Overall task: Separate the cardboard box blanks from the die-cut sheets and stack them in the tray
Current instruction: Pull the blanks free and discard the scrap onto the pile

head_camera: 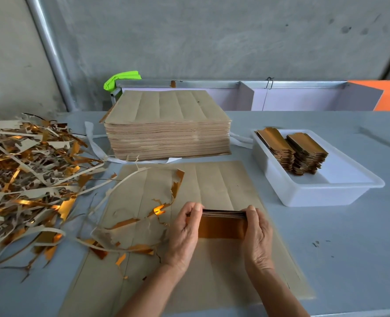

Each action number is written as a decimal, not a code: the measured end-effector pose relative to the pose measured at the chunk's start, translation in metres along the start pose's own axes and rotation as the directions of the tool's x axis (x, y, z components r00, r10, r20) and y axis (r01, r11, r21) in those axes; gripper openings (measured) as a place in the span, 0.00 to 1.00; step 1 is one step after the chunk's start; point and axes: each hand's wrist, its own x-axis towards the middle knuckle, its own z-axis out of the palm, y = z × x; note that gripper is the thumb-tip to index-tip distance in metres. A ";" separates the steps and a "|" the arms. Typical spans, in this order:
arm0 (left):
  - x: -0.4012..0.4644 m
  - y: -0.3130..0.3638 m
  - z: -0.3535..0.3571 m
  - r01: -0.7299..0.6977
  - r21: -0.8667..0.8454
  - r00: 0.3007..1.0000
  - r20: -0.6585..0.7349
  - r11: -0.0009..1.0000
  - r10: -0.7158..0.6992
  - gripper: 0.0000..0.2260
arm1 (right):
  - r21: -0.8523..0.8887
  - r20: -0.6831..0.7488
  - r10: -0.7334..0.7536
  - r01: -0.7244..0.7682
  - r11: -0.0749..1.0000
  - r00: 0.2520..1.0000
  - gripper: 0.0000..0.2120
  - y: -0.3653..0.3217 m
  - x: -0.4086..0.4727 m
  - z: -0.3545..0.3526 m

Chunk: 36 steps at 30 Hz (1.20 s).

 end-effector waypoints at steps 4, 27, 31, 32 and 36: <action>0.002 -0.006 -0.012 0.114 -0.019 0.972 0.211 0.993 -0.107 0.15 | -0.019 0.029 0.003 -0.003 1.000 1.000 0.21 -0.002 -0.001 0.000; 0.019 0.018 -0.016 0.429 -0.509 0.888 0.088 0.746 -0.451 0.11 | 0.171 0.227 0.358 -0.399 0.901 0.906 0.14 -0.032 0.019 -0.020; 0.010 0.028 -0.003 0.453 -0.534 0.878 0.132 0.714 -0.459 0.11 | 0.266 0.342 0.410 -0.506 0.821 0.845 0.14 -0.039 0.009 -0.008; 0.008 0.029 0.000 0.461 -0.530 0.876 0.141 0.712 -0.462 0.11 | 0.288 0.333 0.411 -0.507 0.813 0.848 0.13 -0.040 0.009 -0.006; 0.006 0.027 -0.003 0.523 -0.490 0.843 0.177 0.697 -0.509 0.08 | 0.255 0.280 0.420 -0.489 0.834 0.863 0.07 -0.046 0.012 -0.005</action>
